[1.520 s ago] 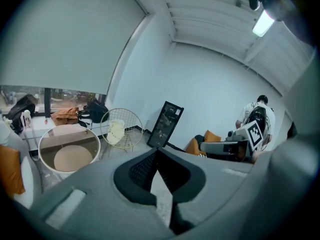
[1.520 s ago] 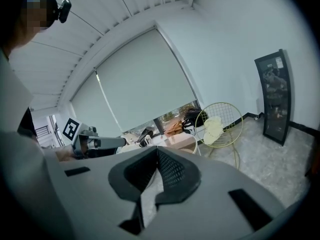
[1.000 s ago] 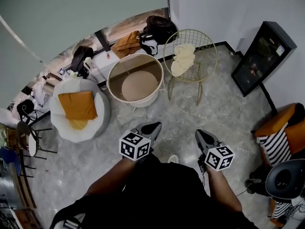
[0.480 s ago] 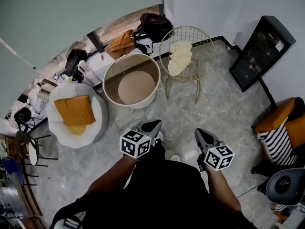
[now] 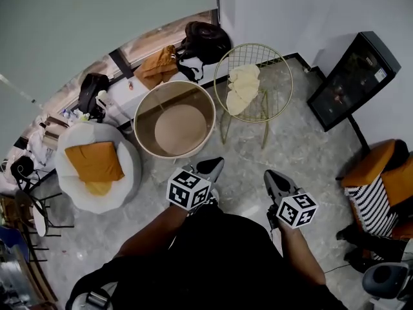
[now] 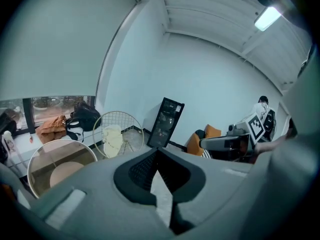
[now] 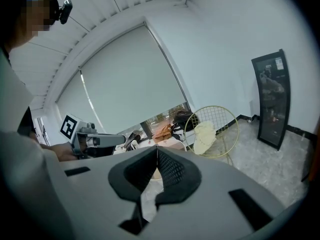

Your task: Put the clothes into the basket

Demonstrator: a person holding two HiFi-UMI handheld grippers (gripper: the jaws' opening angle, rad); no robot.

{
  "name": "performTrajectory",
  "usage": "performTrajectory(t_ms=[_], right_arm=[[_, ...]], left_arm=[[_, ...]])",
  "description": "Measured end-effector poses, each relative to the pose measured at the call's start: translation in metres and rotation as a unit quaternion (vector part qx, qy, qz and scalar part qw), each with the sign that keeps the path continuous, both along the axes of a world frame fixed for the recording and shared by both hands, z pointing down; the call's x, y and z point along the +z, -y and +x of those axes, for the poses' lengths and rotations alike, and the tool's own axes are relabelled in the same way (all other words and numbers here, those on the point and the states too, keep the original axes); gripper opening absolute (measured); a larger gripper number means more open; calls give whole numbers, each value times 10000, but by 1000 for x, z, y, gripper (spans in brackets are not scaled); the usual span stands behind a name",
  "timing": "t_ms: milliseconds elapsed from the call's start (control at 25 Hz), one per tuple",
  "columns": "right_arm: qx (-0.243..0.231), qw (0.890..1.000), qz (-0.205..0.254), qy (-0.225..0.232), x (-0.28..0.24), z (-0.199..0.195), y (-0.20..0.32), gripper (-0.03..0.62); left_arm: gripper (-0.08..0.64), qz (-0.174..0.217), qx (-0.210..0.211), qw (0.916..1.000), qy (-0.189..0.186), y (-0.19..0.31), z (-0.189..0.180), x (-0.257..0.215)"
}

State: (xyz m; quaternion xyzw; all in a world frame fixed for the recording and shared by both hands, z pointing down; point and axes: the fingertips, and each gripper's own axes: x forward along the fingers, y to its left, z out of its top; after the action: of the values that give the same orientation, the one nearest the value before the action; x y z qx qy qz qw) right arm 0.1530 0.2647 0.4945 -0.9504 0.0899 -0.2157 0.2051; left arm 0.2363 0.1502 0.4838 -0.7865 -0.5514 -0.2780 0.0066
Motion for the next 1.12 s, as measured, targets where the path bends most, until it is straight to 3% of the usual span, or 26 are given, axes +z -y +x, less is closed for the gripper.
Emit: performTrajectory(t_ms=[320, 560, 1120], right_arm=[[153, 9998, -101, 65, -1, 66, 11, 15], [303, 9993, -209, 88, -2, 91, 14, 15], [419, 9988, -196, 161, 5, 125, -20, 15]], left_arm=[[0, -38, 225, 9997, 43, 6, 67, 5], [0, -29, 506, 9987, 15, 5, 93, 10], [0, 27, 551, 9984, 82, -23, 131, 18]])
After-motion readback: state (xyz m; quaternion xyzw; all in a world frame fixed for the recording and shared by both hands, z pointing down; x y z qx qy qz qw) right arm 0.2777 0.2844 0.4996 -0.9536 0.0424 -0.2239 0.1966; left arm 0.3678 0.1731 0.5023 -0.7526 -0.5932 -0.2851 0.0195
